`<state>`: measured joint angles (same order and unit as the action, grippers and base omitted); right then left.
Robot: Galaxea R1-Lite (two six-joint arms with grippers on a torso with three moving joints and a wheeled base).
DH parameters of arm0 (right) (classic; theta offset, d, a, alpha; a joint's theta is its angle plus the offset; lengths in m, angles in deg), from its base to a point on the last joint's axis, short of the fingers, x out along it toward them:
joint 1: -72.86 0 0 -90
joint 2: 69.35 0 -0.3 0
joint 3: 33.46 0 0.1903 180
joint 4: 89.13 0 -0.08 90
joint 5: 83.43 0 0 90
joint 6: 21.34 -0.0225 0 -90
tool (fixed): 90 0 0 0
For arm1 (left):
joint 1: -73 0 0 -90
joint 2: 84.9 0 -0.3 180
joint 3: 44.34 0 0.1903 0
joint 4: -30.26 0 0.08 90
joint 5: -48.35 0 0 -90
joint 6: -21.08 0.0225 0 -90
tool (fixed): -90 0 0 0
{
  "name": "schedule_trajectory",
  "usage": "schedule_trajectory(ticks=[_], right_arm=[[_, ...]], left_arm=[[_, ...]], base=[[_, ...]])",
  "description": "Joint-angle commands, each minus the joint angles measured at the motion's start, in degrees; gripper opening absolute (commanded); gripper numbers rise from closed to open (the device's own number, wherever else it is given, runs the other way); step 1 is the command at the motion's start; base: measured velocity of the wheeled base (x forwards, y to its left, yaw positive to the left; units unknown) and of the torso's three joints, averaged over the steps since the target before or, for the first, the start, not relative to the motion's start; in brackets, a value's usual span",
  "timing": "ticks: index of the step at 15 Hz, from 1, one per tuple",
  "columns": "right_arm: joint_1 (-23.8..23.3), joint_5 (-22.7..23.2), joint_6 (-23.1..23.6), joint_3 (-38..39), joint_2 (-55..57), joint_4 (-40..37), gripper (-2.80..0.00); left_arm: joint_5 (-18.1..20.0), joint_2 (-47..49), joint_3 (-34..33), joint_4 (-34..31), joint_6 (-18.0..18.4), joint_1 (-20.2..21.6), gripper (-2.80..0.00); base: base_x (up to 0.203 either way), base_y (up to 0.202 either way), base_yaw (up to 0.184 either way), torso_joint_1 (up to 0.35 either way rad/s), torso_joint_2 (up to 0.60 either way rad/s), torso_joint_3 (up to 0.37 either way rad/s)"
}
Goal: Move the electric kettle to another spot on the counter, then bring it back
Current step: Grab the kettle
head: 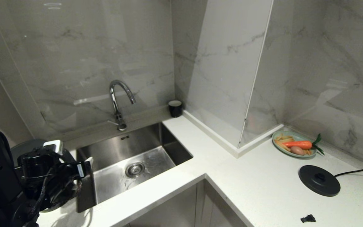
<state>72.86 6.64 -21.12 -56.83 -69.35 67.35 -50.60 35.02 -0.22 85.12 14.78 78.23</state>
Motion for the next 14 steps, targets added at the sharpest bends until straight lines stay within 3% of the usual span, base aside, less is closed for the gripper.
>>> schedule_trajectory(ticks=[1, 14], right_arm=[[0.0, 0.03, 0.04, 0.0, 0.0, -0.02, -2.8], [0.0, 0.03, 0.04, 0.0, 0.0, -0.02, -2.8]], left_arm=[[-0.1, 1.02, 1.29, 0.44, -0.03, 0.59, 0.0], [-0.1, 2.68, 5.35, 0.52, 0.0, 2.25, 0.0]], base=[[0.0, 0.0, 0.0, 0.0, 0.0, 0.0], [0.0, 0.0, 0.0, 0.0, 0.0, 0.0]])
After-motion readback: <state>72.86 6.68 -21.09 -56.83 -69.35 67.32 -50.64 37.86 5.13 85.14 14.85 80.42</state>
